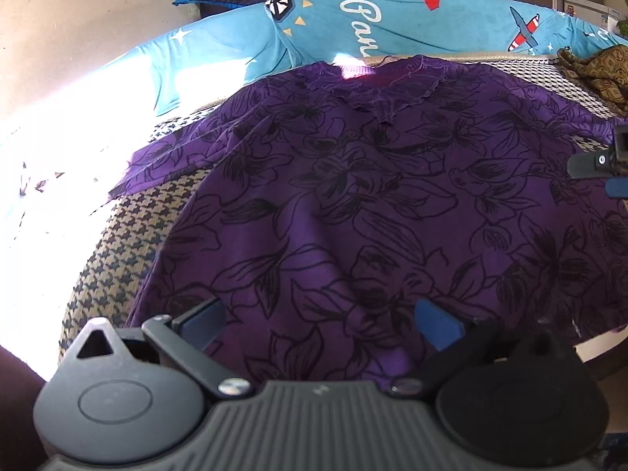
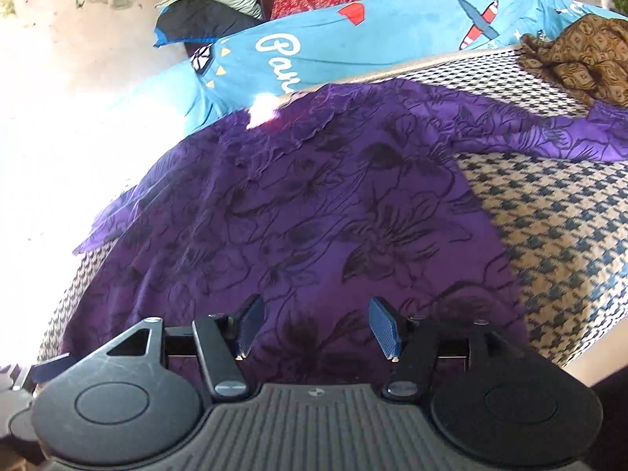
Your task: Fold clothes
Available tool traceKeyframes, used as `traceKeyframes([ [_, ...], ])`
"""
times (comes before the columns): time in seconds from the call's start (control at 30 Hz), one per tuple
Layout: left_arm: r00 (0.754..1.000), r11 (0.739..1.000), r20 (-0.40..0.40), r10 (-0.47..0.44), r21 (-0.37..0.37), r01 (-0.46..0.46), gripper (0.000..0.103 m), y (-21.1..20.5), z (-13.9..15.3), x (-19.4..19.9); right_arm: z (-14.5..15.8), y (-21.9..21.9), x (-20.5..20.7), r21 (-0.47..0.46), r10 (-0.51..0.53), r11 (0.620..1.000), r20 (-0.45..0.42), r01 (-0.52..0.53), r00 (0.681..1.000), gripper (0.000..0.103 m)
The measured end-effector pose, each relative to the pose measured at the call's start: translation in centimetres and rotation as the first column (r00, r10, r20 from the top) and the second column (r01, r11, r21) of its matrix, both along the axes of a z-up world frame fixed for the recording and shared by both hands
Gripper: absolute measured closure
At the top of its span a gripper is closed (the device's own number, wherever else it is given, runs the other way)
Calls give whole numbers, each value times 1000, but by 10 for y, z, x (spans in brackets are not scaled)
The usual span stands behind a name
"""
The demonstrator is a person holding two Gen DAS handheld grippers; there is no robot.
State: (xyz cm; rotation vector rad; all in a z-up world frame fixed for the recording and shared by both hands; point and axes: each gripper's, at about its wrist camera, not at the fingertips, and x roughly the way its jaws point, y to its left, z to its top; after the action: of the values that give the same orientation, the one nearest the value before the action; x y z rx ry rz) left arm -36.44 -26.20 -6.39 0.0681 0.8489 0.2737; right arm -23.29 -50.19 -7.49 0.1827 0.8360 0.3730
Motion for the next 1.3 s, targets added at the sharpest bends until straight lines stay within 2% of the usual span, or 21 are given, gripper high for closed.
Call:
traceKeyframes([
  [0.23,999,999,17,-40,-6,40,0,-1,7,36,19,-51,66,100,-148,983,-66,154,987,42],
  [0.37,996,996,23,-84,24,83,0,-8,10,58,11,-81,101,203,-257,935,-176,290,950,42],
  [0.53,990,990,33,-134,40,133,0,-10,12,82,3,-91,130,235,-313,903,-214,360,925,39],
  [0.73,995,996,32,-91,3,91,0,2,9,105,-16,-106,155,317,-377,824,-313,470,872,36],
  [0.93,1000,993,2,-15,-120,15,0,19,-1,112,-22,-106,170,351,-401,799,-297,489,867,28],
  [1.17,999,995,-2,-48,-90,47,0,7,-7,112,-27,-100,187,371,-457,769,-252,521,853,29],
  [1.23,999,995,-7,-52,-87,51,0,5,-9,113,-27,-98,191,358,-473,770,-234,528,849,39],
  [1.27,999,995,-12,-53,-87,51,0,4,-11,113,-28,-98,194,341,-485,772,-228,536,844,54],
  [1.3,998,995,-17,-53,-87,52,0,3,-12,114,-29,-98,197,321,-498,774,-224,546,838,75],
])
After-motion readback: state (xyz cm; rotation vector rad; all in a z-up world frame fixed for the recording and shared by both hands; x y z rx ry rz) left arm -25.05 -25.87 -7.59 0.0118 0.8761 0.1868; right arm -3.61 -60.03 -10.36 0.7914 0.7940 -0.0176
